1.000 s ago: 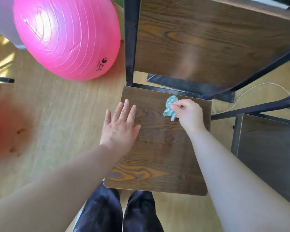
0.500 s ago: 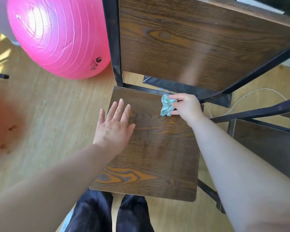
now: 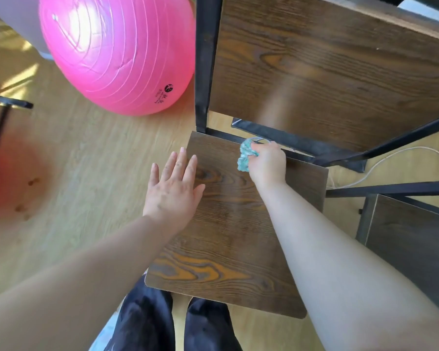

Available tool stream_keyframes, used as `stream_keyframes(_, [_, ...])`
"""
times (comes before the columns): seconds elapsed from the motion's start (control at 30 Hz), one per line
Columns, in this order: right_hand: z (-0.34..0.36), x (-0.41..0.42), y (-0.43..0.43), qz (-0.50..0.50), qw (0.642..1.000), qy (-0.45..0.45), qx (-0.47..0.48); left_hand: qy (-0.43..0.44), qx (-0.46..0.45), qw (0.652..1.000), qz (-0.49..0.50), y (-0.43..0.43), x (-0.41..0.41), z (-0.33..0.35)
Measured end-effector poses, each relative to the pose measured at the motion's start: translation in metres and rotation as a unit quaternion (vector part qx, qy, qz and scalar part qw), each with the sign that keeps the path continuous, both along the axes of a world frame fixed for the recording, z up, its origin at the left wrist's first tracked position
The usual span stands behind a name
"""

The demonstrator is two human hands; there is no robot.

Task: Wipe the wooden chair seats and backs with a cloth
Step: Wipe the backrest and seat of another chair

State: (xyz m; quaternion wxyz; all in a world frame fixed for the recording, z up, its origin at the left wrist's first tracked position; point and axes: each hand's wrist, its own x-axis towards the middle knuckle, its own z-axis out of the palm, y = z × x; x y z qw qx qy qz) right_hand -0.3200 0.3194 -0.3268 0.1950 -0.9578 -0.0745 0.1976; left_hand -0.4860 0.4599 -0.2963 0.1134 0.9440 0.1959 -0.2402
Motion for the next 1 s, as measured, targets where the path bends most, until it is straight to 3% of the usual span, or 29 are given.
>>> stream_keyframes(0.37, [-0.011, -0.054, 0.111, 0.091, 0.99, 0.049, 0.098, -0.007, 0.0, 0.998, 0.058, 0.06, -0.028, -0.004])
stream_keyframes(0.53, [-0.01, -0.084, 0.126, 0.095, 0.973, 0.114, 0.177, -0.003, 0.006, 0.998, 0.067, 0.075, -0.043, -0.002])
stream_keyframes(0.63, [-0.006, -0.088, 0.111, -0.008, 0.954, 0.156, 0.254, -0.004, 0.004, 0.998, 0.061, 0.078, -0.045, 0.001])
stream_keyframes(0.77, [0.014, -0.068, 0.065, -0.19, 0.882, 0.235, 0.361, -0.006, -0.007, 0.999, 0.045, 0.072, -0.039, 0.006])
stream_keyframes(1.0, [0.031, -0.022, -0.027, -0.172, 0.901, 0.245, 0.315, -0.012, -0.02, 1.0, 0.0, 0.033, -0.015, 0.007])
